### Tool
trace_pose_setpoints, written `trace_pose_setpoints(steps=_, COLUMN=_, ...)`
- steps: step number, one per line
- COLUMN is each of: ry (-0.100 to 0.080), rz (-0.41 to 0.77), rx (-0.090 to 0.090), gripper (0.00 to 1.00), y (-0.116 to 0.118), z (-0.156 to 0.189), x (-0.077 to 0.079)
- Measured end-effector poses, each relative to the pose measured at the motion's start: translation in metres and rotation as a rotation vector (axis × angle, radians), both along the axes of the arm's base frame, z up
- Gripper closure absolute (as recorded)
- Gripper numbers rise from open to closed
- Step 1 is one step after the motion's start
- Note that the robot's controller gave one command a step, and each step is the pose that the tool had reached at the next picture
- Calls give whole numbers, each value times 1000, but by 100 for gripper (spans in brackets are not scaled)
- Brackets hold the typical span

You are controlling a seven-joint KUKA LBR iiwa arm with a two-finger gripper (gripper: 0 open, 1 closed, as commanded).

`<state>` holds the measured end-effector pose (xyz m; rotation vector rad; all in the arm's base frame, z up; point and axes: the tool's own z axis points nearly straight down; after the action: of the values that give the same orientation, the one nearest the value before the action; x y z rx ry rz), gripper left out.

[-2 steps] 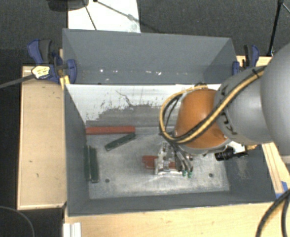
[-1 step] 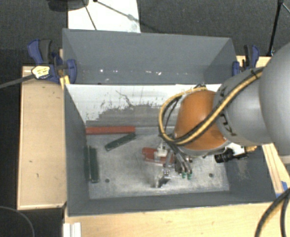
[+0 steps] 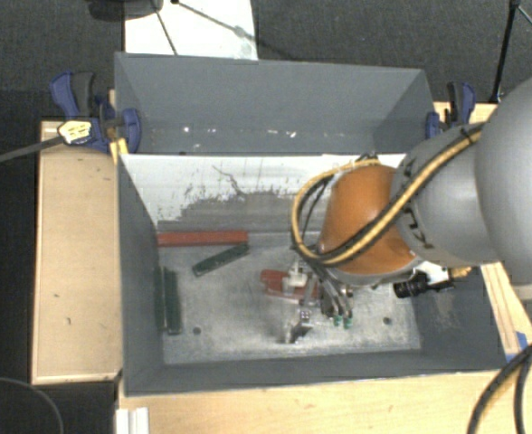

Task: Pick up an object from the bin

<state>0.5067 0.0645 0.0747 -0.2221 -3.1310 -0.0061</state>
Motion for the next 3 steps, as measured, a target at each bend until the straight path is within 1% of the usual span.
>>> trace_pose_setpoints(steps=1, ry=-3, rz=-231, rx=-2, gripper=100, y=8, z=3, x=51)
trace_pose_setpoints(steps=2, ry=-3, rz=-231, rx=-2, gripper=100, y=8, z=3, x=51)
trace_pose_setpoints(steps=3, ry=-5, rz=-160, rx=-3, gripper=100, y=20, z=134, x=44)
